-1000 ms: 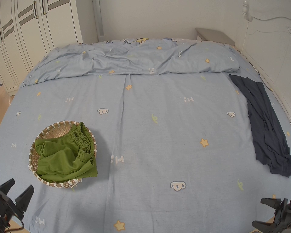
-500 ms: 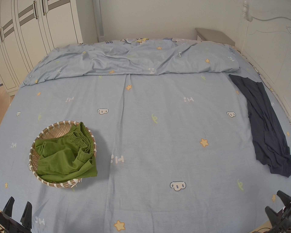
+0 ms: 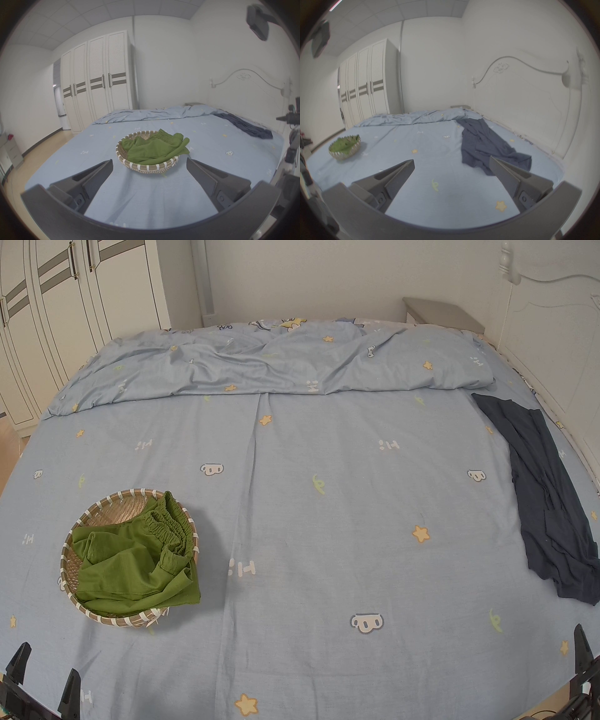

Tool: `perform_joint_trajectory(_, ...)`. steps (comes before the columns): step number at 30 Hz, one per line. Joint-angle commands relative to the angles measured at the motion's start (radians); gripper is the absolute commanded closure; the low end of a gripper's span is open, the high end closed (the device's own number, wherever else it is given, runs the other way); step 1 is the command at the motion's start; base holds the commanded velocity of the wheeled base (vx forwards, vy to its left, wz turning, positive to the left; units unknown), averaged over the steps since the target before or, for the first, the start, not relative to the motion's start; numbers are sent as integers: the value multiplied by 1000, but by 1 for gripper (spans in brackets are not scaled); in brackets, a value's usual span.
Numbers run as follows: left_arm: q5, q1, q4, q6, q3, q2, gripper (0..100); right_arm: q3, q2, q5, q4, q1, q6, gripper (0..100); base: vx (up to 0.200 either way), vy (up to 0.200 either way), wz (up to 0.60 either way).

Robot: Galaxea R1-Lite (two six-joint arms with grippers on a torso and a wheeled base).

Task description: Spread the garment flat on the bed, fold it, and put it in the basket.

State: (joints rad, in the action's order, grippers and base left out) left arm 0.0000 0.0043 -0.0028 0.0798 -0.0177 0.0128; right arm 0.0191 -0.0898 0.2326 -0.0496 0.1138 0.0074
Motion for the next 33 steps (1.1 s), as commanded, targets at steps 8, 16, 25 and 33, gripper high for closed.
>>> perform_joint_trajectory(8,-38,-3,7,-40,16,1,0,-19,90,-165,-10,-114,-23,0,0,0,0)
perform_joint_trajectory(16,-38,-3,7,-40,16,1,0,-16,85,-297,8,-117,128,0,0,0,0)
perform_joint_trajectory(25,-38,-3,7,-40,16,1,0,-4,87,-165,39,-118,-30,0,0,0,0)
perform_joint_trajectory(33,-38,-3,7,-40,16,1,0,-19,90,-229,45,-114,0,0,0,0,0)
